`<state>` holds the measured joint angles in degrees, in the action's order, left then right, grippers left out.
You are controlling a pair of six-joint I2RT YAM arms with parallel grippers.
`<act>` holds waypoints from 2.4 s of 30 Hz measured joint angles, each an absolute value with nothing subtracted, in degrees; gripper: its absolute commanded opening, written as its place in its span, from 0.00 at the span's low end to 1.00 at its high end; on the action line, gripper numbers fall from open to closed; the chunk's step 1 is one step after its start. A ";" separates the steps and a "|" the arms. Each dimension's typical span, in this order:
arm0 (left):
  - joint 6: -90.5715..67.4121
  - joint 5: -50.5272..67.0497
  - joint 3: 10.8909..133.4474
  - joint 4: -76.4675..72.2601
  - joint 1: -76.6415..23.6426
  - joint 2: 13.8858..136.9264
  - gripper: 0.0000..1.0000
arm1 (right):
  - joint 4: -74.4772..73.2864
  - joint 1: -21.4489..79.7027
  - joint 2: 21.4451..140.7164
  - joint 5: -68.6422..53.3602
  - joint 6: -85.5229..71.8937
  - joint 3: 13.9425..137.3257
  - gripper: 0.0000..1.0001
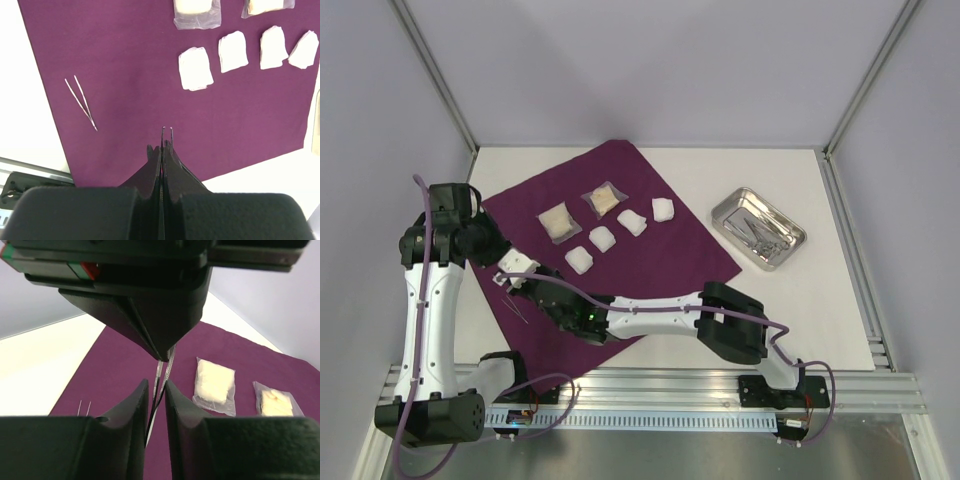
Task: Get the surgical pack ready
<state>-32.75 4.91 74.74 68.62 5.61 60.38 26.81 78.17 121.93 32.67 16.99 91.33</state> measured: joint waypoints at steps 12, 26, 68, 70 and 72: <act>-34.17 5.45 74.08 67.40 5.76 60.25 0.00 | 26.83 78.08 122.50 35.81 16.97 91.94 0.00; -32.01 5.93 74.67 67.26 6.00 60.18 0.47 | 26.17 76.71 122.61 36.86 14.76 92.12 0.01; -14.59 16.64 87.77 57.32 5.76 74.02 0.51 | -26.37 20.18 94.87 -2.31 14.04 82.83 0.00; -12.08 19.27 86.72 57.12 5.76 75.79 0.50 | -31.53 12.91 95.48 -3.64 17.12 83.15 0.00; -9.80 20.93 85.62 57.08 5.76 77.01 0.51 | -35.42 7.90 96.64 -4.99 19.84 83.20 0.01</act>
<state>-9.80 20.93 85.62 57.08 5.76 77.01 -35.42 7.90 96.64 -4.99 19.84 83.20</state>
